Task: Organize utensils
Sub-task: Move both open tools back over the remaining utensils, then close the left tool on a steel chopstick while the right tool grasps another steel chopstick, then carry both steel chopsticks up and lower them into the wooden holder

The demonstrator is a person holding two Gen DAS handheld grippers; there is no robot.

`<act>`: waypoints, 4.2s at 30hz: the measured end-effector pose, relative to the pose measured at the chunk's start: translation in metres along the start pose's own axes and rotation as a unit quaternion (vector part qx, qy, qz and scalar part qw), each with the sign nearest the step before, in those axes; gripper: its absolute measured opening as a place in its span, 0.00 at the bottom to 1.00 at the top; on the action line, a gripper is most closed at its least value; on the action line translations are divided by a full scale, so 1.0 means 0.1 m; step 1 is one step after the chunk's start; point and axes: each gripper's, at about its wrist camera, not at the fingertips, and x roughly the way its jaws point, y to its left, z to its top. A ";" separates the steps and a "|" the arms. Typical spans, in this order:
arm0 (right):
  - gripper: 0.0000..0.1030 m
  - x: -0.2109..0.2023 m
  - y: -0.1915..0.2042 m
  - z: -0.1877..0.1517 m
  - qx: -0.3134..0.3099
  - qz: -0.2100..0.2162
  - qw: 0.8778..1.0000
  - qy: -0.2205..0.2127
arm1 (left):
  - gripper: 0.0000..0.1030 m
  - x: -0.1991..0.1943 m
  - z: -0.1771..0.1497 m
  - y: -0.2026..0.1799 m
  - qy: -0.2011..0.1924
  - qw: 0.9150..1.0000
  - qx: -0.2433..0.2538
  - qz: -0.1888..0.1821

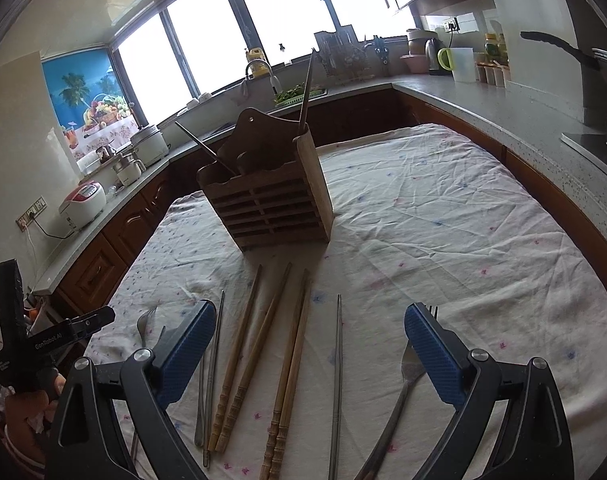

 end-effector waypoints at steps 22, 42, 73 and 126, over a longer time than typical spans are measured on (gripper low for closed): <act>0.28 0.88 -0.04 -0.06 -0.044 -0.035 0.991 0.120 | 0.36 0.60 -0.10 -0.08 0.111 0.993 0.040 -0.013; 0.15 1.26 0.00 -0.03 -0.101 -0.066 0.982 0.145 | 0.10 0.83 -0.07 -0.13 0.111 0.989 0.096 0.027; 0.04 0.45 0.11 0.21 -0.050 0.002 0.996 0.071 | 0.03 0.04 0.13 -0.24 0.035 0.996 0.062 -0.062; 0.04 -0.18 0.39 1.82 -0.028 0.032 0.982 -0.184 | 0.03 -0.78 1.82 -0.74 -0.201 0.964 0.051 -0.168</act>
